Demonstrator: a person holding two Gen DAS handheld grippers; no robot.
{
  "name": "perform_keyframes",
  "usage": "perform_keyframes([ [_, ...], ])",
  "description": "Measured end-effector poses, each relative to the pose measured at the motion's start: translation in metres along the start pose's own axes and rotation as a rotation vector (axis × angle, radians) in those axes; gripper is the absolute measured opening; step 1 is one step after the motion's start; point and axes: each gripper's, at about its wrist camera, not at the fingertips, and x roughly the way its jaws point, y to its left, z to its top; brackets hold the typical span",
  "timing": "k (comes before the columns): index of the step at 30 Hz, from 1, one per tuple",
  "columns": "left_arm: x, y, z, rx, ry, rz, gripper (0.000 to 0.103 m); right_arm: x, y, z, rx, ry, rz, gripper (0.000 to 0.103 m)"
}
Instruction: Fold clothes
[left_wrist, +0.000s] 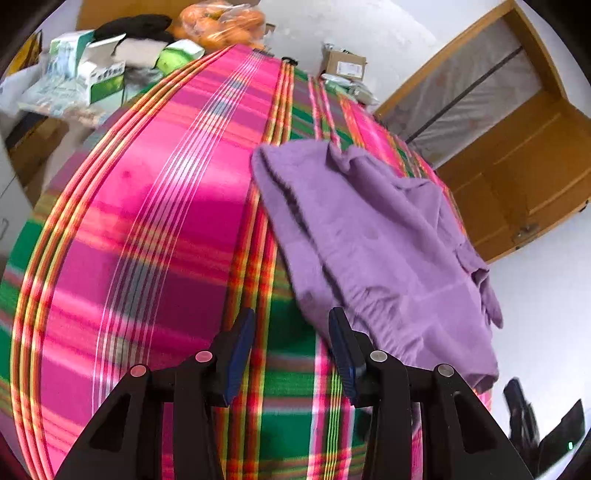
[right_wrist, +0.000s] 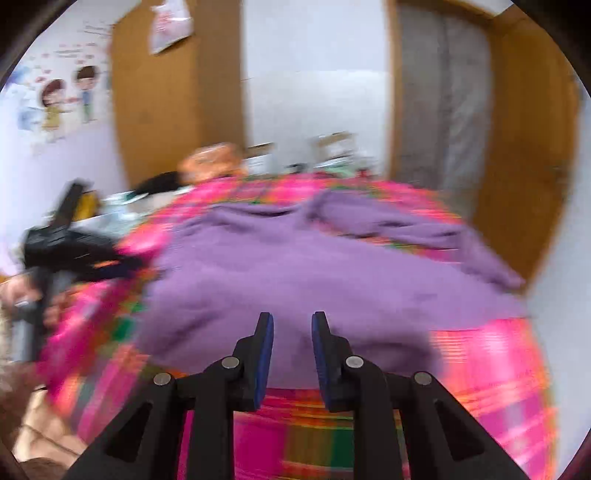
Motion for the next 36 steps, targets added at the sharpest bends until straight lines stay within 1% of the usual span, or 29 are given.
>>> perform_keyframes([
  [2, 0.005, 0.000, 0.011, 0.004, 0.011, -0.015, 0.043, 0.009, 0.018, 0.003, -0.014, 0.015, 0.083, 0.022],
  [4, 0.012, 0.001, 0.022, -0.002, 0.025, -0.027, 0.043, 0.017, 0.037, 0.006, -0.028, 0.031, 0.166, 0.025],
  [6, 0.018, 0.001, 0.031, -0.009, 0.035, -0.031, 0.043, 0.026, 0.055, 0.009, -0.042, 0.046, 0.248, 0.036],
  [8, 0.025, -0.001, 0.036, -0.011, 0.046, -0.028, 0.043, 0.037, 0.065, 0.010, -0.038, 0.070, 0.271, 0.040],
  [11, 0.035, -0.002, 0.043, -0.007, 0.065, -0.036, 0.043, 0.055, 0.079, 0.010, -0.030, 0.107, 0.296, 0.041],
  [14, 0.044, -0.003, 0.051, -0.003, 0.084, -0.044, 0.043, 0.070, 0.085, 0.011, -0.014, 0.149, 0.275, 0.041],
  [16, 0.048, -0.002, 0.058, -0.012, 0.086, -0.050, 0.044, 0.072, 0.087, 0.011, -0.004, 0.149, 0.287, 0.038],
  [17, 0.050, -0.001, 0.062, -0.017, 0.086, -0.048, 0.044, 0.072, 0.088, 0.010, -0.009, 0.153, 0.286, 0.034],
  [18, 0.051, 0.000, 0.066, -0.022, 0.087, -0.047, 0.044, 0.071, 0.088, 0.010, -0.018, 0.159, 0.283, 0.032],
  [23, 0.058, 0.006, 0.083, -0.056, 0.105, -0.071, 0.044, 0.069, 0.091, 0.009, -0.059, 0.190, 0.270, 0.027],
  [27, 0.068, 0.009, 0.099, -0.090, 0.102, -0.084, 0.044, 0.067, 0.094, 0.007, -0.093, 0.215, 0.259, 0.027],
  [34, 0.079, 0.012, 0.120, -0.155, 0.093, -0.117, 0.044, 0.078, 0.099, 0.004, -0.087, 0.240, 0.194, 0.029],
  [36, 0.082, 0.015, 0.123, -0.182, 0.082, -0.137, 0.044, 0.077, 0.106, 0.002, -0.121, 0.229, 0.164, 0.029],
])
